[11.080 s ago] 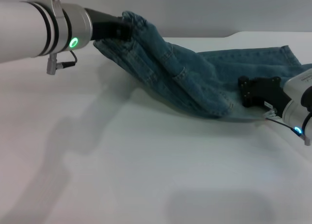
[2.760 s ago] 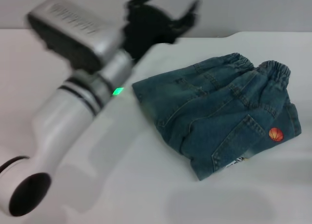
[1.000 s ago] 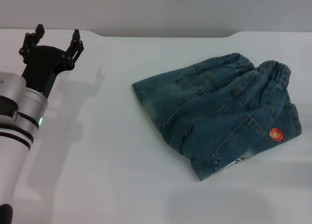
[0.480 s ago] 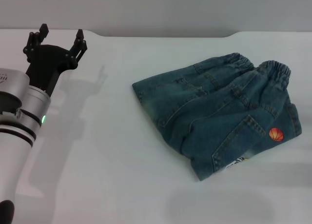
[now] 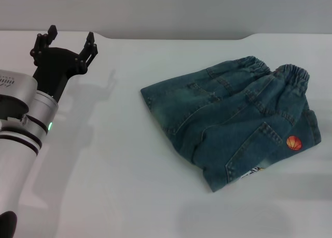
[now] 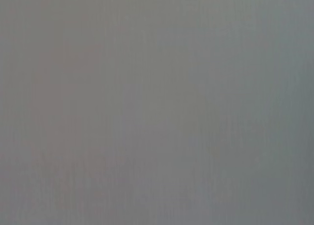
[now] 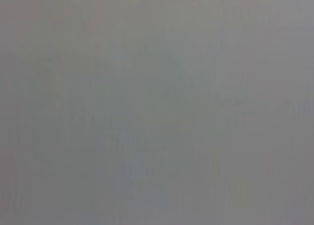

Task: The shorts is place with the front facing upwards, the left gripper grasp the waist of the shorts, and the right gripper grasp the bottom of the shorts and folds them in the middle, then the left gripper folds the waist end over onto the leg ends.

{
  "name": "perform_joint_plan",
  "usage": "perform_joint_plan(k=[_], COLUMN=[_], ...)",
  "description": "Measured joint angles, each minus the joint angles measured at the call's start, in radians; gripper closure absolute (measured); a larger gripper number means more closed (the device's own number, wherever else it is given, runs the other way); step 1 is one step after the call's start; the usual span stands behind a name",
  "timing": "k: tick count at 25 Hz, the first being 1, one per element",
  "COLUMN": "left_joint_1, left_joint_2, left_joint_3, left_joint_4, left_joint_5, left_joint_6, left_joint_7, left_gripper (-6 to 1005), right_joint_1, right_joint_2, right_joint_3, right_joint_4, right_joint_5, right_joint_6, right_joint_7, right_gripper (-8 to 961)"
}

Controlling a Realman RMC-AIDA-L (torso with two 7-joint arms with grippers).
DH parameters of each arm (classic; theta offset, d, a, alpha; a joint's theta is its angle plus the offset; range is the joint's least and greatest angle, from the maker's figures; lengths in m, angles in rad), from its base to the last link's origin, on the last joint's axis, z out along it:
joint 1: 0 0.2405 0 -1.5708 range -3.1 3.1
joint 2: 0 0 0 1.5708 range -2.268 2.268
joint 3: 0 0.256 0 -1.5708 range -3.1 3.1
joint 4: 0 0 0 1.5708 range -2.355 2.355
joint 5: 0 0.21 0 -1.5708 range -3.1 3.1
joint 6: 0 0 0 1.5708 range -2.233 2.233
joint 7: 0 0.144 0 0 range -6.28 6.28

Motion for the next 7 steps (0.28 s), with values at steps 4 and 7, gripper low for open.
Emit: perform_joint_plan(k=[4, 7], left_joint_1=[0.002, 0.005], left_joint_2=[0.001, 0.001], left_joint_3=[0.001, 0.003], left_joint_4=[0.003, 0.004], left_joint_5=[0.0, 0.0], left_joint_6=[0.0, 0.005], left_joint_7=[-0.001, 0.003], left_gripper=[151, 151], right_joint_1=[-0.006, -0.012], right_joint_2=[0.001, 0.001], right_joint_3=[-0.003, -0.003], right_joint_4=[0.0, -0.001], right_joint_5=[-0.004, -0.016], right_joint_6=[0.026, 0.047], right_joint_7=[0.0, 0.001], right_gripper=[739, 608])
